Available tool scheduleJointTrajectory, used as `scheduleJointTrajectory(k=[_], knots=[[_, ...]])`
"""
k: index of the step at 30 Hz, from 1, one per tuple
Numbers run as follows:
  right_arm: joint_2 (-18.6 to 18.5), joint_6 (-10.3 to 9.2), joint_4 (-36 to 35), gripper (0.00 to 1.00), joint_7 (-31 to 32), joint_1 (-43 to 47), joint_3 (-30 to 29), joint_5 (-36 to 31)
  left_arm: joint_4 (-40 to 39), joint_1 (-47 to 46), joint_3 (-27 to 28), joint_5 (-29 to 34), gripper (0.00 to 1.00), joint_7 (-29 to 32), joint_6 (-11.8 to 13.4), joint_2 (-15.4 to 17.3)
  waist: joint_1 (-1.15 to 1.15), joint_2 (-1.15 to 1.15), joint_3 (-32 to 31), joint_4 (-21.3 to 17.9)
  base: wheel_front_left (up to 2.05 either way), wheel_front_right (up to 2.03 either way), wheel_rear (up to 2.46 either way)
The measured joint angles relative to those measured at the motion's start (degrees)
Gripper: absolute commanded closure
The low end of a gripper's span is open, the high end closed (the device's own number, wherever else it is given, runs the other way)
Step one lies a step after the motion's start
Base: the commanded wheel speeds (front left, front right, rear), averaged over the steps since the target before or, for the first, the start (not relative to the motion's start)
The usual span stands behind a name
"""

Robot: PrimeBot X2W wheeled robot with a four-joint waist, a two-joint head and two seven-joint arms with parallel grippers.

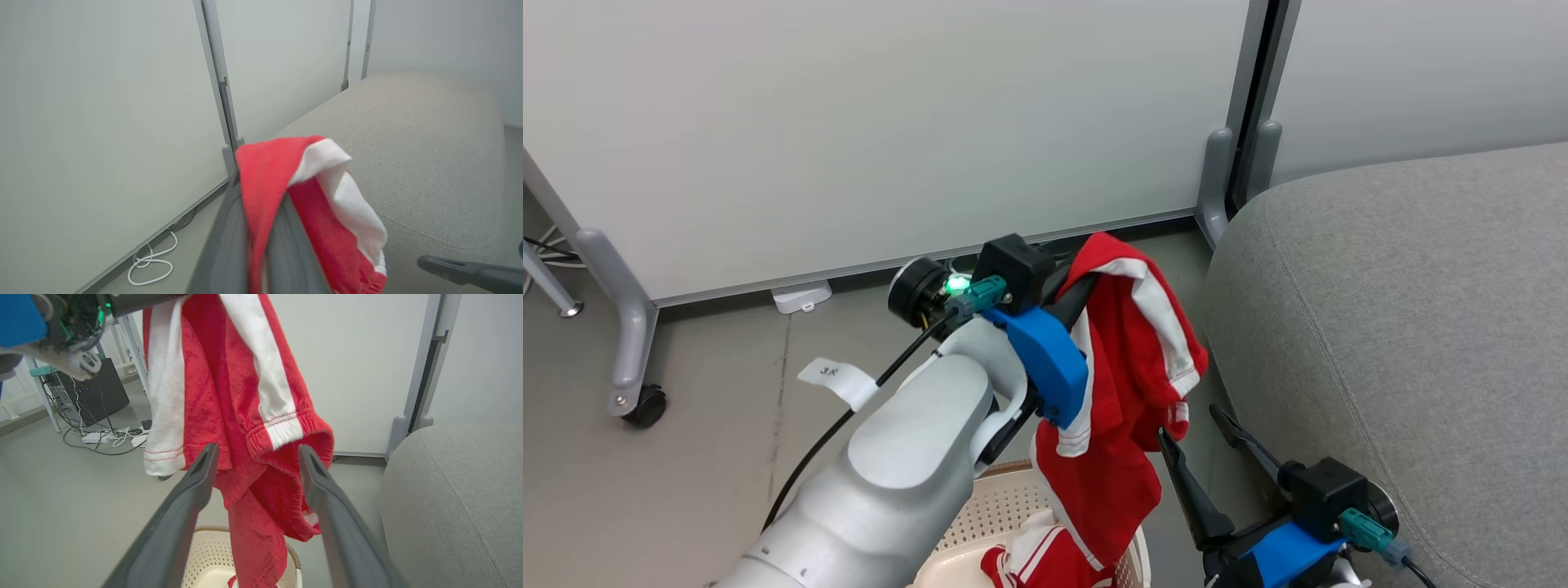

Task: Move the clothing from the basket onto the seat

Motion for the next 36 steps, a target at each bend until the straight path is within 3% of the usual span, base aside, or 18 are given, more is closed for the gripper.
scheduleJointTrajectory(k=[22, 36], knots=[[0.00, 0.00, 0.08, 0.00, 1.67, -0.23, -0.32, -0.45, -0.42, -5.75, -4.90, -5.17, 1.00, -0.65, 0.08, -0.01, 0.00, 0.00, 0.39, -1.25, 0.00, 0.00, 0.00], [-0.01, 0.00, 12.12, 0.00, 4.12, -9.94, 1.80, 5.22, -1.87, -7.84, -8.18, -8.16, 1.00, -1.08, 0.92, -0.01, 0.01, 0.00, 0.70, -0.31, 0.00, 0.00, 0.00]])
